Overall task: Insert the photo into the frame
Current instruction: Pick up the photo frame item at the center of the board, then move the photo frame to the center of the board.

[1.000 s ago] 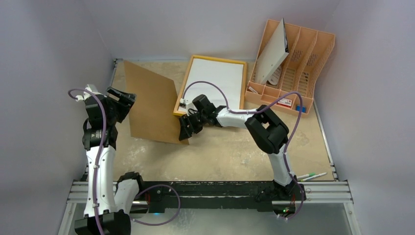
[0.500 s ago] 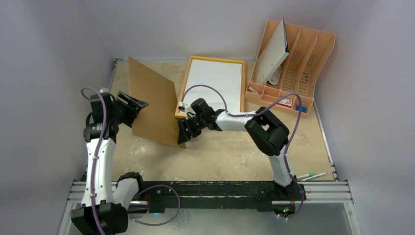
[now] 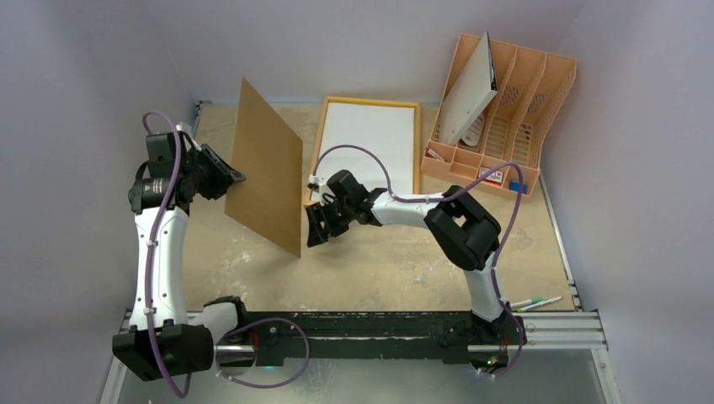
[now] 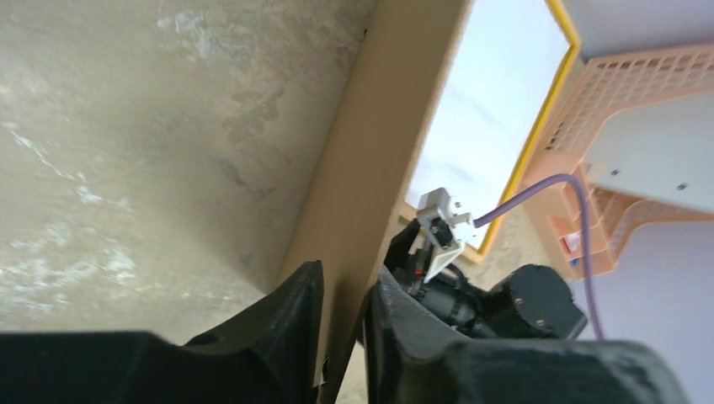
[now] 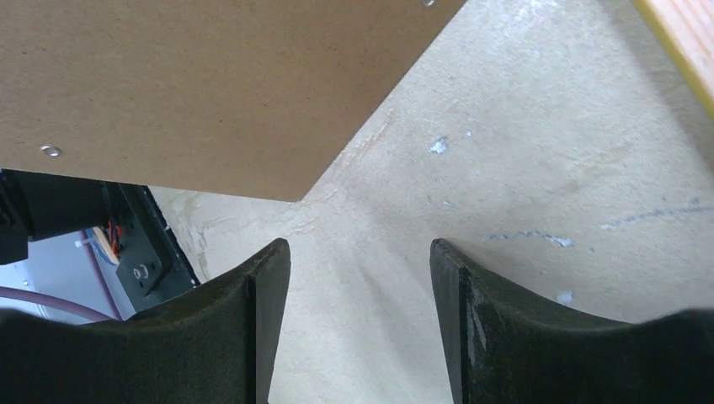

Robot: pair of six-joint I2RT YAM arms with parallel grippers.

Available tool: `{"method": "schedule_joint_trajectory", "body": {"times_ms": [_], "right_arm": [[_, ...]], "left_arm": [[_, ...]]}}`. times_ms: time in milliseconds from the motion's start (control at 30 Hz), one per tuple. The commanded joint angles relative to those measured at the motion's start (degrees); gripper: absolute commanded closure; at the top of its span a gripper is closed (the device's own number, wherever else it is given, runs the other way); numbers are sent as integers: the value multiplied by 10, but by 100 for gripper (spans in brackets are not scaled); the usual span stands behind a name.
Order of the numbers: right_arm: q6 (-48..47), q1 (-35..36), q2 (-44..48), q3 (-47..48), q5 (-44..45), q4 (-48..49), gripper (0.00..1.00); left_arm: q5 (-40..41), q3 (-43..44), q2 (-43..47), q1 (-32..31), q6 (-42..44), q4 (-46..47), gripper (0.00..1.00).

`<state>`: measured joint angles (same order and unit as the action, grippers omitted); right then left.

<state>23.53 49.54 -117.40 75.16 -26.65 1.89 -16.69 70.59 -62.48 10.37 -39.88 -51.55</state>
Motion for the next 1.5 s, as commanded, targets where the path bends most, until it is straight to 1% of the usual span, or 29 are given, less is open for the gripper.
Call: {"method": "schedule_joint_trajectory", "body": {"times_ms": [0, 100, 133, 233, 333, 400, 500, 600, 867, 1100, 1333, 1467], "right_arm": [[-16, -5, 45, 16, 40, -43, 35], [-16, -7, 63, 26, 78, -53, 34], [-14, -9, 71, 29, 92, -55, 34], [-4, -15, 98, 45, 155, -67, 33], [-1, -15, 114, 63, 259, -81, 31], [-12, -17, 103, 90, 301, -106, 31], [-10, -21, 60, 150, 334, -176, 31], [3, -24, 32, 172, 336, -206, 33], [24, -36, -8, 179, 329, -213, 36], [28, -41, -9, 163, 329, -209, 36], [14, -44, -22, 156, 331, -197, 35], [-10, -45, -21, 146, 306, -189, 33]], "left_arm": [[8, 45, -19, -3, 95, -37, 82], [12, 57, -21, -2, 104, -34, 99], [16, 62, -21, -3, 105, -32, 100], [32, 79, -21, -3, 114, -23, 100], [69, 106, -23, -3, 128, -22, 100], [81, 122, -25, -3, 136, -22, 100], [89, 142, -29, -3, 143, -24, 100], [79, 148, -32, -3, 141, -20, 100], [56, 136, -35, -3, 136, -13, 100], [46, 127, -33, -3, 135, -9, 100], [41, 120, -33, -3, 132, -7, 100], [37, 117, -32, -4, 132, -8, 100]]}}
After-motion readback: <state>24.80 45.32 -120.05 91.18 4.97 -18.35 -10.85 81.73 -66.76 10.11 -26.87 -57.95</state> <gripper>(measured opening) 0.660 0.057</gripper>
